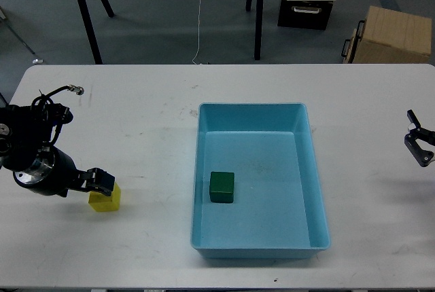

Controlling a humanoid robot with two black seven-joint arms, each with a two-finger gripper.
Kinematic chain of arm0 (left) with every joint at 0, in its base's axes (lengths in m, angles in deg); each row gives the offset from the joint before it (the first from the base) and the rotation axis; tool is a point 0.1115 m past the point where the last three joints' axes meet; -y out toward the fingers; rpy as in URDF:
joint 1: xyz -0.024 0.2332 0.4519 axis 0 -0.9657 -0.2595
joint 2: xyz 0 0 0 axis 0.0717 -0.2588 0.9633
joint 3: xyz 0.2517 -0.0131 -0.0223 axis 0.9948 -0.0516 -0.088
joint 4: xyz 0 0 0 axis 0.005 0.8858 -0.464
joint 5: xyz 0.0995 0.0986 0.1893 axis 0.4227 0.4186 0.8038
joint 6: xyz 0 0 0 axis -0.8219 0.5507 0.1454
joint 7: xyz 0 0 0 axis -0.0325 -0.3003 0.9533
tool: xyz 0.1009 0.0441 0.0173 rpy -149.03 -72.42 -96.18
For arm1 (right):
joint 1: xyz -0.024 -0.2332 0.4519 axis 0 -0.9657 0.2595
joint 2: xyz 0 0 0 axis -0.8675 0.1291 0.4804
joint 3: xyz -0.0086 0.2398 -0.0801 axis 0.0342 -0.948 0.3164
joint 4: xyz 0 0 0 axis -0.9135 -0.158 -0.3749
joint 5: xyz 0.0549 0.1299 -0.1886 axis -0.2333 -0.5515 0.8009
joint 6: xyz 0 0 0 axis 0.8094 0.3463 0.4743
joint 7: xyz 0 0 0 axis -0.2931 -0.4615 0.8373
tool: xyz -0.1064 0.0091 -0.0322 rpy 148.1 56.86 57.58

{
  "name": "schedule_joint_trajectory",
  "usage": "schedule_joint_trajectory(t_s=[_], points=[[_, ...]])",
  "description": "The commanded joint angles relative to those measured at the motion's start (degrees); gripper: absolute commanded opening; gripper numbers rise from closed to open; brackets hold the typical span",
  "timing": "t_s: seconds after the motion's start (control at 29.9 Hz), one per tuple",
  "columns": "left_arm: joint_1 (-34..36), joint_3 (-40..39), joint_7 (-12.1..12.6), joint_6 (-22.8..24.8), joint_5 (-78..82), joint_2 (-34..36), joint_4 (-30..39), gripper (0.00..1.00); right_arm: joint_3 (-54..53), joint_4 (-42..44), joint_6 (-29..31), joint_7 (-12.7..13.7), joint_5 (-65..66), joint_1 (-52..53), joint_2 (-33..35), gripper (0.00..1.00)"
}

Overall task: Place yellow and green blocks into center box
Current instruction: 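Close the left gripper on the yellow cube, then lift the yellow cube and carry it into the blue tub, releasing it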

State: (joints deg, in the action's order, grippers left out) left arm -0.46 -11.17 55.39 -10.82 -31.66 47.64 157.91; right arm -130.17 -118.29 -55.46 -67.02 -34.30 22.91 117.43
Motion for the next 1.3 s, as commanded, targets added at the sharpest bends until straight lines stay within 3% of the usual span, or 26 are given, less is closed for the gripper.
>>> schedule_joint_trajectory(t_s=[0.0, 1.04, 1.17, 1.24, 1.27], points=[[-1.2, 0.0, 0.0, 0.0, 0.0, -1.6, -1.6, 1.0, 0.0, 0.0, 0.0, 0.0, 0.0, 0.0, 0.0, 1.0], [-4.8, -0.5, -0.8, 0.0, -0.1, -7.3, -6.3, 0.97, 0.0, -0.2, 0.0, 0.1, 1.3, -0.5, 0.5, 1.0], [-4.7, -0.5, -3.2, -0.8, -0.1, -7.4, -6.2, 0.88, 0.0, -0.2, 0.0, 0.1, 1.4, -0.6, 0.6, 1.0], [-4.7, -0.5, -4.4, -0.9, 0.0, -7.4, -6.1, 0.72, 0.0, -0.3, 0.0, 0.1, 1.4, -0.6, 0.6, 1.0], [-4.7, -0.3, -4.6, -0.8, 0.0, -7.4, -6.2, 0.72, 0.0, -0.2, 0.0, 0.1, 1.4, -0.6, 0.6, 1.0]])
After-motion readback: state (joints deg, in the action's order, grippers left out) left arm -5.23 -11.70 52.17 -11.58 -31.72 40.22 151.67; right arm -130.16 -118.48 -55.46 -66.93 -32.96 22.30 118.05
